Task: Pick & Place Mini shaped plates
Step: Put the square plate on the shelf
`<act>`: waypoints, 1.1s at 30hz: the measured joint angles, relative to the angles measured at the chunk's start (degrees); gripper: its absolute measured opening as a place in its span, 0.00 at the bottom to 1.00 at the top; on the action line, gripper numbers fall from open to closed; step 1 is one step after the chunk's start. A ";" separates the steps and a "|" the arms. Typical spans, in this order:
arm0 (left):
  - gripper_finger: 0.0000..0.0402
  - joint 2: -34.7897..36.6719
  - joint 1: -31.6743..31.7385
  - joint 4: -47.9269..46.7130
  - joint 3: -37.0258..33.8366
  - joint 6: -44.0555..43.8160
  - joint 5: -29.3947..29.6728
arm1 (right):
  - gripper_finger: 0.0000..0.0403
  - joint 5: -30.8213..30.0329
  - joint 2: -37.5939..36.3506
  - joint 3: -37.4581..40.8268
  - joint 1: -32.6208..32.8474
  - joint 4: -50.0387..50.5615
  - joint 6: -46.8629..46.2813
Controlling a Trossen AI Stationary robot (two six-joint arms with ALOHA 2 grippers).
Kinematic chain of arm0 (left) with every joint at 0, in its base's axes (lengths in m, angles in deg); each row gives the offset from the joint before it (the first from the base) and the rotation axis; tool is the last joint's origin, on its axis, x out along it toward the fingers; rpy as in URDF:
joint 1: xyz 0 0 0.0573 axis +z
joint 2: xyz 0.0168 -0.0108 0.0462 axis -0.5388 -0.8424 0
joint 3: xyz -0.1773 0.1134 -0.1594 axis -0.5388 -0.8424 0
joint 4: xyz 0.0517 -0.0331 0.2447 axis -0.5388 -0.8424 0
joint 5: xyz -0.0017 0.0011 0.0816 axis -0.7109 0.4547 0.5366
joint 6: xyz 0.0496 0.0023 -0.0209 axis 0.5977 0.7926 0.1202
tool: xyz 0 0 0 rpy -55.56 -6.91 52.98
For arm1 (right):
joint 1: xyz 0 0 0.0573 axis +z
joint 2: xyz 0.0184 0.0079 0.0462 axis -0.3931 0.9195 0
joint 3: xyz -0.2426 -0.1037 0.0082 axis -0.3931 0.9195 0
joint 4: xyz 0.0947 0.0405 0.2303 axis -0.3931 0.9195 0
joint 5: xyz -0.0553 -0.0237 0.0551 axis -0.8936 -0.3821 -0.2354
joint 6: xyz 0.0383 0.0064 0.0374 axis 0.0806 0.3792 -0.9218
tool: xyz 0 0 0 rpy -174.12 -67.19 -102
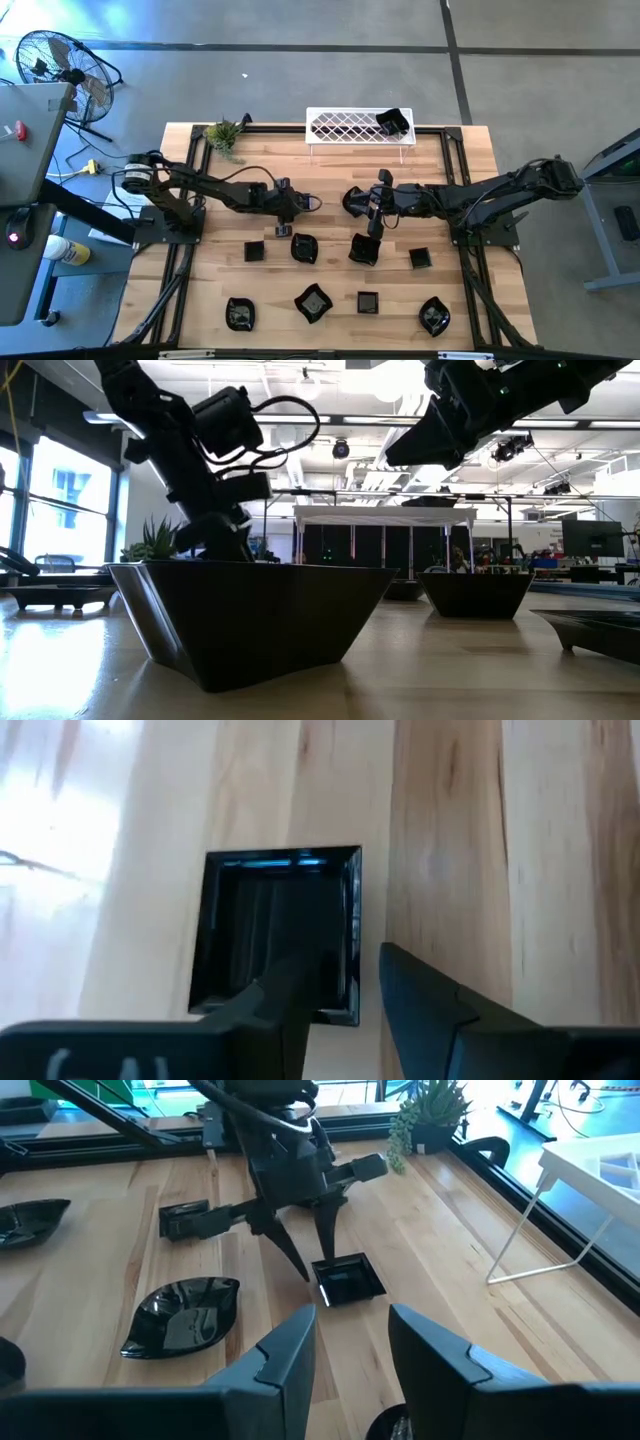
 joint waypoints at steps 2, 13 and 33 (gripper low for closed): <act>0.28 -0.95 0.00 0.23 0.00 -0.06 0.32 | 0.31 -0.02 0.00 0.00 0.00 -0.21 0.00; 0.23 -2.06 -0.02 0.95 0.00 -0.16 1.09 | 0.31 -0.01 0.00 0.00 0.00 -0.26 0.02; 0.03 7.16 0.04 -3.19 0.67 1.62 -3.43 | 0.31 -0.01 0.00 0.00 0.00 -0.28 0.42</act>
